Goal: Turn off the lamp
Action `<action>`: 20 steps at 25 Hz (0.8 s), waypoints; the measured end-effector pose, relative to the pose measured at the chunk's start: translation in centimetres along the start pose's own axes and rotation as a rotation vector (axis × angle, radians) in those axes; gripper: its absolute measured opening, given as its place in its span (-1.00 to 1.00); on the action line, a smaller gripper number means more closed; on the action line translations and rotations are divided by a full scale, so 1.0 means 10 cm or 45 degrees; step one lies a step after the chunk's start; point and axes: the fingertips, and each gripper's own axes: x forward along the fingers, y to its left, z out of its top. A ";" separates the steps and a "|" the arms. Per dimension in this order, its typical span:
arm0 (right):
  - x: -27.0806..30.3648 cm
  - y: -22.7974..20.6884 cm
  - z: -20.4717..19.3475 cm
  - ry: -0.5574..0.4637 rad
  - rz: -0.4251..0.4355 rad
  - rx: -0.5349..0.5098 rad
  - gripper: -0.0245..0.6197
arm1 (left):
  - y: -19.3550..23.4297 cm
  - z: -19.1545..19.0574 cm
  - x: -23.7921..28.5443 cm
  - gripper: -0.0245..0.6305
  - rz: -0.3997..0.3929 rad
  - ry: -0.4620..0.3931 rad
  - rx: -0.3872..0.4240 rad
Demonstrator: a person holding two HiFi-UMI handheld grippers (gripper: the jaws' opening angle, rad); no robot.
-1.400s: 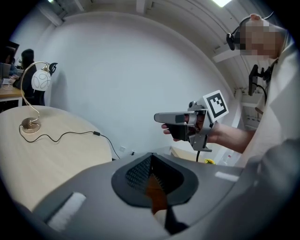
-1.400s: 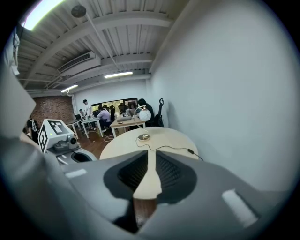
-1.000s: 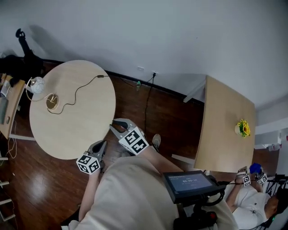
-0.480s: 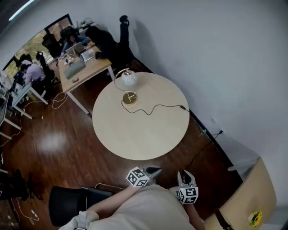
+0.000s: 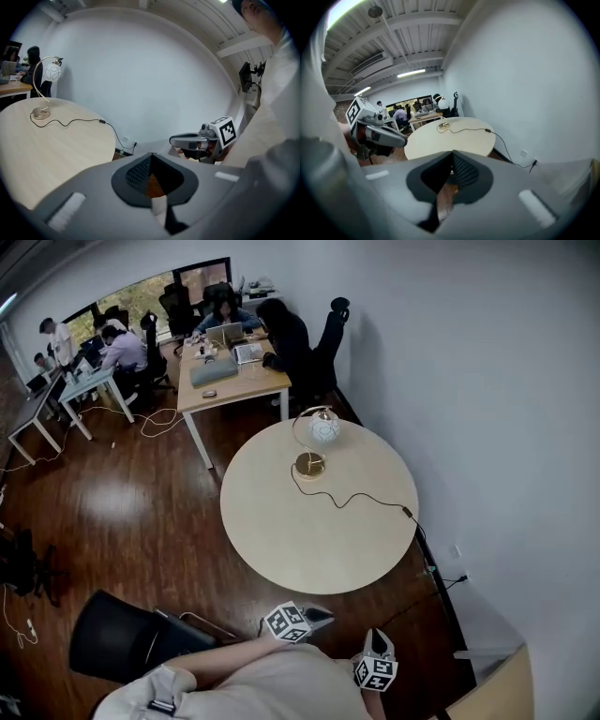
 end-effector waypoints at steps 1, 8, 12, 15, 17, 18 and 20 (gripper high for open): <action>0.01 0.03 -0.01 0.006 0.007 -0.023 -0.94 | 0.01 0.01 -0.01 -0.99 0.004 -0.002 0.002; 0.03 -0.03 0.18 -0.032 -0.022 -0.078 -0.94 | 0.08 0.13 0.01 -0.99 0.000 -0.005 0.015; 0.04 -0.10 0.21 -0.060 -0.053 -0.034 -0.94 | 0.10 0.10 0.01 -0.99 -0.002 0.020 0.028; 0.06 -0.17 0.23 -0.067 -0.073 -0.026 -0.94 | 0.14 0.09 0.03 -0.99 -0.008 0.030 0.024; 0.06 -0.22 0.25 -0.071 -0.092 -0.023 -0.94 | 0.16 0.10 0.03 -0.99 -0.011 0.027 0.017; 0.07 -0.24 0.28 -0.078 -0.098 -0.024 -0.94 | 0.19 0.11 0.01 -0.99 -0.007 0.022 0.014; 0.14 -0.26 0.39 -0.102 -0.093 -0.033 -0.94 | 0.27 0.14 -0.05 -0.99 0.016 0.009 0.006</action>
